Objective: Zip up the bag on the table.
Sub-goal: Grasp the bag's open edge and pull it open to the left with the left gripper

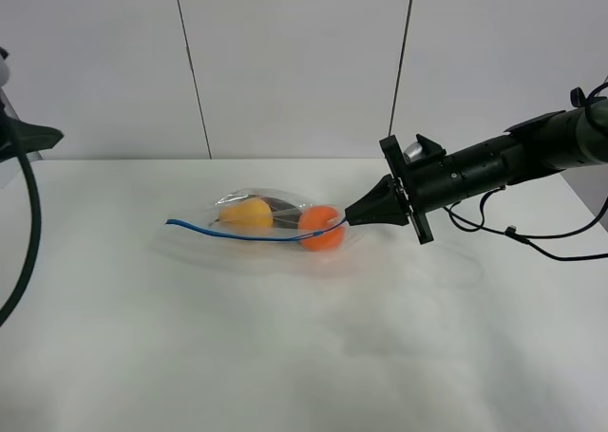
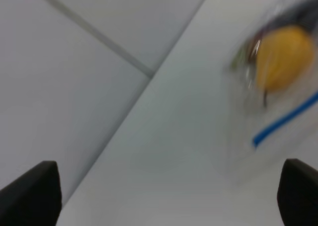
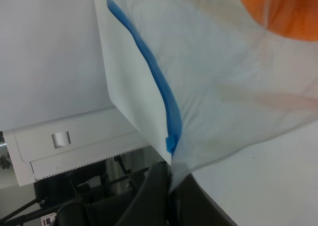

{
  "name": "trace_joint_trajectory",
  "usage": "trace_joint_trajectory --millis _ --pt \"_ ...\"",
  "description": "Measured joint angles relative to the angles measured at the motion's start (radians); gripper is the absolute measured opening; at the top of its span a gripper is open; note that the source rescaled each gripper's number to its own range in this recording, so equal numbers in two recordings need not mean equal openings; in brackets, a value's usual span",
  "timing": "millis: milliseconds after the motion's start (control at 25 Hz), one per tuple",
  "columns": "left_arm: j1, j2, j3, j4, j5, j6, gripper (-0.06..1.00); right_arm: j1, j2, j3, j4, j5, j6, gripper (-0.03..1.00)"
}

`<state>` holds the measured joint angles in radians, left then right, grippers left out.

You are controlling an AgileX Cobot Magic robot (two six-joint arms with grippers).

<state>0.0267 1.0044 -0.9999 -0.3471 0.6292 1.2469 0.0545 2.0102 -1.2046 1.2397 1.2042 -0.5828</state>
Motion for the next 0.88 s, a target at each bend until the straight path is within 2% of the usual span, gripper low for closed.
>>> trace_joint_trajectory --millis 120,200,280,480,720,880 --pt "-0.035 0.045 0.014 -0.182 -0.053 0.135 1.0 0.0 0.0 0.0 0.0 0.0 0.0 0.0" --pt "-0.099 0.07 0.042 -0.233 -0.102 0.199 1.0 0.0 0.0 0.0 0.0 -0.001 0.0 0.0" --pt "-0.17 0.095 0.076 -0.26 -0.165 0.216 1.0 0.0 0.0 0.0 0.0 -0.001 0.0 0.0" --pt "-0.378 0.186 0.157 -0.317 -0.311 0.17 1.0 0.0 0.0 0.0 0.0 -0.003 0.0 0.0" --pt "-0.629 0.359 0.176 -0.358 -0.519 0.084 1.0 0.0 0.0 0.0 0.0 -0.004 0.0 0.0" --pt "-0.743 0.494 0.176 -0.361 -0.683 0.069 1.0 0.0 0.0 0.0 0.0 -0.004 0.0 0.0"
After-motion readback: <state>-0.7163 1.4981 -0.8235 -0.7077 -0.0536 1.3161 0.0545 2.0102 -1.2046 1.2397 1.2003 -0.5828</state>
